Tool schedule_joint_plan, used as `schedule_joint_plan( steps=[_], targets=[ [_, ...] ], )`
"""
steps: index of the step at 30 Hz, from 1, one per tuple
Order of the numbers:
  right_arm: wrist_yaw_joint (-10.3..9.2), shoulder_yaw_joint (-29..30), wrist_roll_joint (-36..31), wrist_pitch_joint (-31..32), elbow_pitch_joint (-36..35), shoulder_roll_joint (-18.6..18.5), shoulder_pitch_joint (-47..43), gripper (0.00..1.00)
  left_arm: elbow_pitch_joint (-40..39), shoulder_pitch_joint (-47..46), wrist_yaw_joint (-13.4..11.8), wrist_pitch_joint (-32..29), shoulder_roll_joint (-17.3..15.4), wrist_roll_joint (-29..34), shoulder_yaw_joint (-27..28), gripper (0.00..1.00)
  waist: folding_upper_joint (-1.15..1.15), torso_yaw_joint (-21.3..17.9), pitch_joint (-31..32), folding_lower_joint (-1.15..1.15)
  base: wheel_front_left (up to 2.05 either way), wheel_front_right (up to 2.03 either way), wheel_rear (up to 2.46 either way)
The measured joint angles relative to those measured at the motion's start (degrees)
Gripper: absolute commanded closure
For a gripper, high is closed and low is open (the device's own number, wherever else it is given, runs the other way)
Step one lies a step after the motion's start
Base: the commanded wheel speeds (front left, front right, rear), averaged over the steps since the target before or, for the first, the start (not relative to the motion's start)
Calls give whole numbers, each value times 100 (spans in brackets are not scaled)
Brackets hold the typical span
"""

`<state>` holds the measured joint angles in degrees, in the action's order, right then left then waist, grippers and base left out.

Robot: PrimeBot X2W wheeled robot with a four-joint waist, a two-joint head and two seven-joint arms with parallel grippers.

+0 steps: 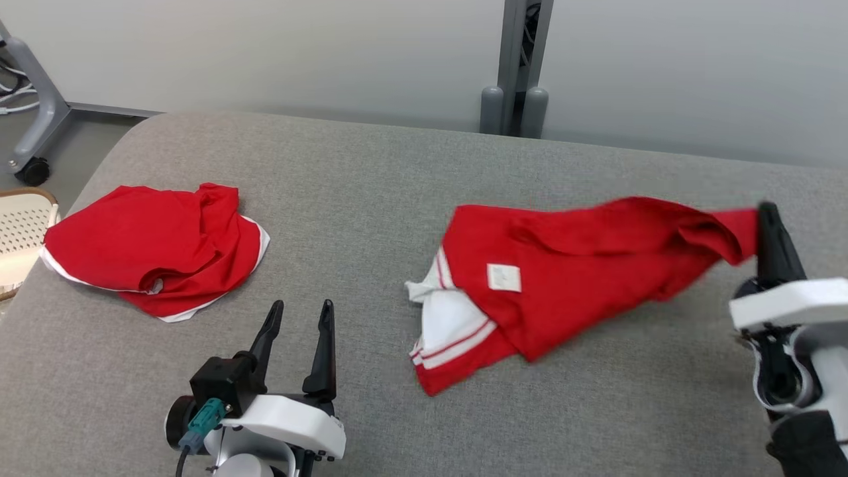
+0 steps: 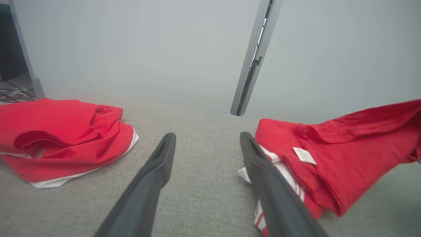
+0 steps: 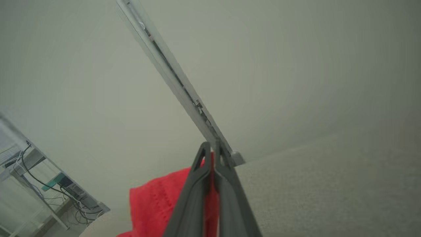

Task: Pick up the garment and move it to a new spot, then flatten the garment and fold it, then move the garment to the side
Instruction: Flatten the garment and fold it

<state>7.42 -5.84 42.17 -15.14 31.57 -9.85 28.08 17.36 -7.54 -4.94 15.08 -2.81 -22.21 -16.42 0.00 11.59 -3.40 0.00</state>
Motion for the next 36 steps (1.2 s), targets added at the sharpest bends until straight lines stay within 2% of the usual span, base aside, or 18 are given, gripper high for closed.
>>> schedule_joint_plan(
  steps=[3,9,10,11,12,14,17,21,26,30,33,36],
  targets=[
    [0,714,102,0,598,-62,-294,100,4,-48,8,0,9,2,4,0,0,-68,-83,0,0,0,0],
    [0,1636,-172,-1,1035,1,-563,100,47,-108,36,0,5,102,87,0,0,-308,-208,0,0,0,0],
    [0,1690,-215,0,1094,40,-593,62,63,-108,41,0,7,109,102,0,0,-352,-216,0,0,0,0],
    [0,1781,-281,0,1158,73,-610,62,71,-108,43,0,4,119,112,0,0,-399,-221,0,0,0,0],
    [1,1873,-322,0,1194,103,-614,2,85,-108,58,0,2,131,123,0,0,-445,-221,0,0,0,0],
    [0,2006,-303,0,1435,227,-606,0,109,-109,85,0,7,155,130,0,0,-611,-174,0,0,0,0],
    [0,2027,-485,0,1360,213,-602,0,116,-108,86,0,3,156,132,0,0,-718,-107,0,0,0,0],
    [0,1920,-777,-1,808,236,-651,0,116,-94,86,0,3,153,126,0,0,-834,22,0,0,0,0],
    [0,1376,-1151,-1,-313,234,-1069,0,60,-16,76,0,2,115,149,0,0,-967,211,0,0,0,0],
    [1,711,-1579,0,-1163,103,-1410,0,-12,15,58,0,3,94,146,0,0,-1063,302,0,0,0,0],
    [1,176,-2012,-1,-1629,-46,-1663,0,-58,25,47,0,4,91,146,0,0,-1109,341,0,0,0,0],
    [1,-151,-2301,-1,-1806,-85,-1851,0,-92,33,24,0,3,74,143,0,0,-1143,353,0,0,0,0]
  ],
)
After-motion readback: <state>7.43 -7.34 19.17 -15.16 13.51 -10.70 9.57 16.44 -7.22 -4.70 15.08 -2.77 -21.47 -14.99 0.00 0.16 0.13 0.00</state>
